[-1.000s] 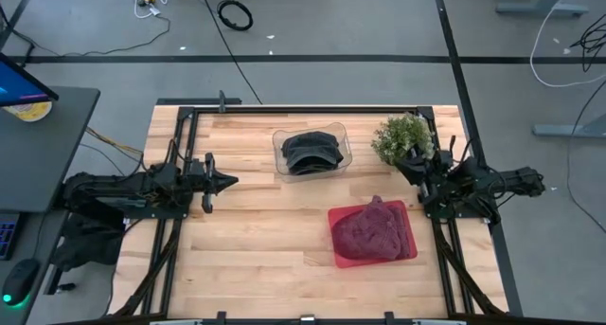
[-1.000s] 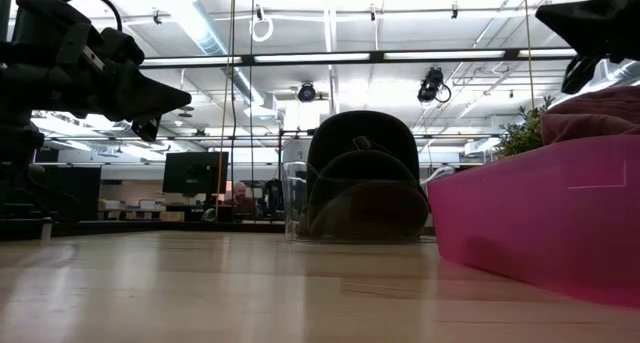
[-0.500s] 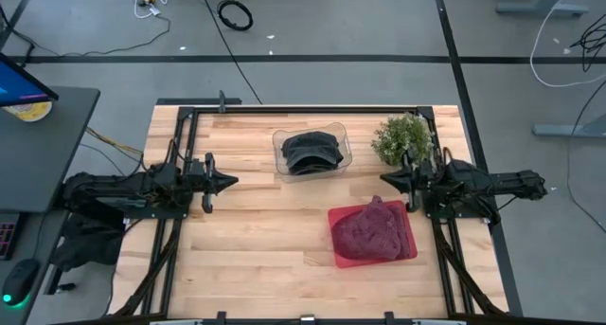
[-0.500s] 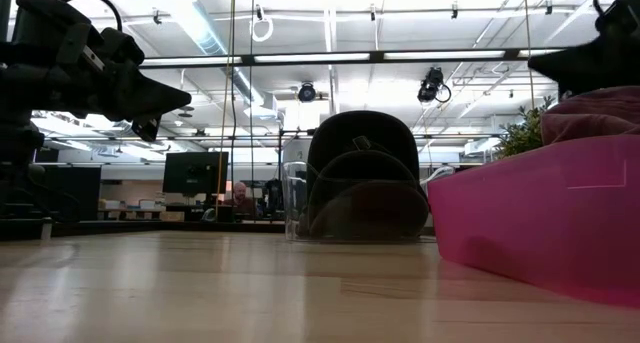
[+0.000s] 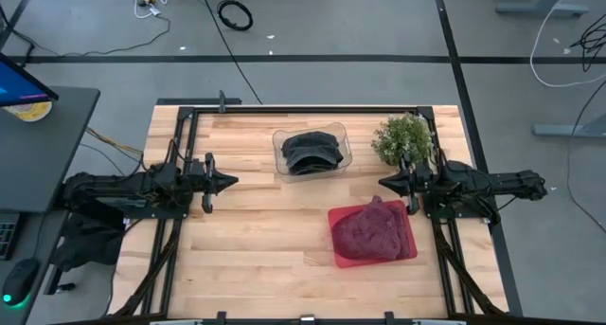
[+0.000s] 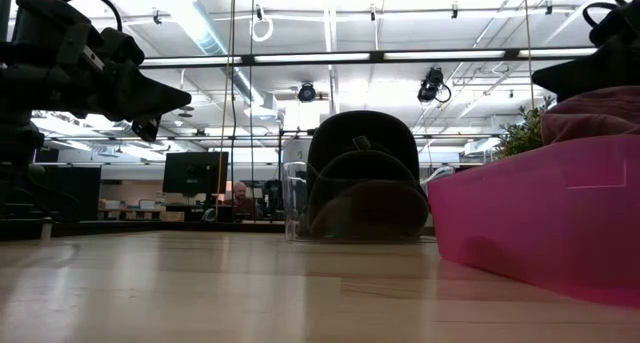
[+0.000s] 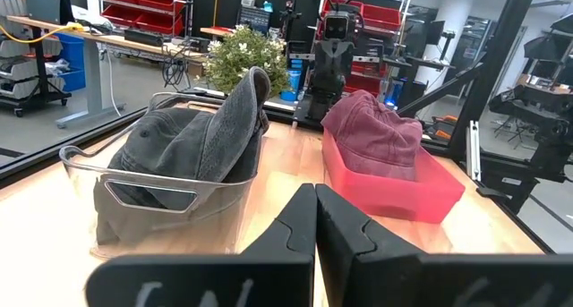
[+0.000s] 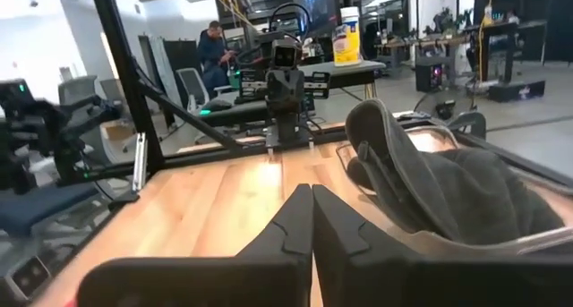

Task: Pick & Place hat
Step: Return to Home Position

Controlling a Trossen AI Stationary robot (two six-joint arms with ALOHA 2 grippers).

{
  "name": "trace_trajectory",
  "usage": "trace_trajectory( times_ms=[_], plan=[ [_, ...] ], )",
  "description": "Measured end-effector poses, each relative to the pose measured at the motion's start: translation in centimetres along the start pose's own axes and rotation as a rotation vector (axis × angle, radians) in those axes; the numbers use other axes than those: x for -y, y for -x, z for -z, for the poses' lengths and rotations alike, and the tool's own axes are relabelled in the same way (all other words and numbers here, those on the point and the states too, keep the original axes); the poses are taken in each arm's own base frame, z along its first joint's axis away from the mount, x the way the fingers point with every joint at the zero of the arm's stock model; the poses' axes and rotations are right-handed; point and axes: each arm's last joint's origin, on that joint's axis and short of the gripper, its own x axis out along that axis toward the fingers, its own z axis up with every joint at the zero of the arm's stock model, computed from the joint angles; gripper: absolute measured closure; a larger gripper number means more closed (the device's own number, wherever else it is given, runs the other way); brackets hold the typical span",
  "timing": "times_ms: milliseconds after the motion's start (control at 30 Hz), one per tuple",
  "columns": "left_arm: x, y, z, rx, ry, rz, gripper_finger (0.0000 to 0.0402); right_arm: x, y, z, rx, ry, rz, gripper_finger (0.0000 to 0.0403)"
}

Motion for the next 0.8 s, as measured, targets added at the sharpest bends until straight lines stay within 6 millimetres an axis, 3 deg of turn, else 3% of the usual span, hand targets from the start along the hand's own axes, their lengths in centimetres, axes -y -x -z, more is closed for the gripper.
trace_trajectory(
  times_ms=[233,800],
  plan=[
    [0.0,0.0,0.0,0.0,0.0,0.0,0.0399,0.0,0.0,0.0,0.0,-0.112,0.0,0.0387],
    [0.0,0.0,0.0,0.0,0.0,0.0,0.0399,0.0,0.0,-0.01,0.0,-0.115,0.0,0.0385]
  ],
)
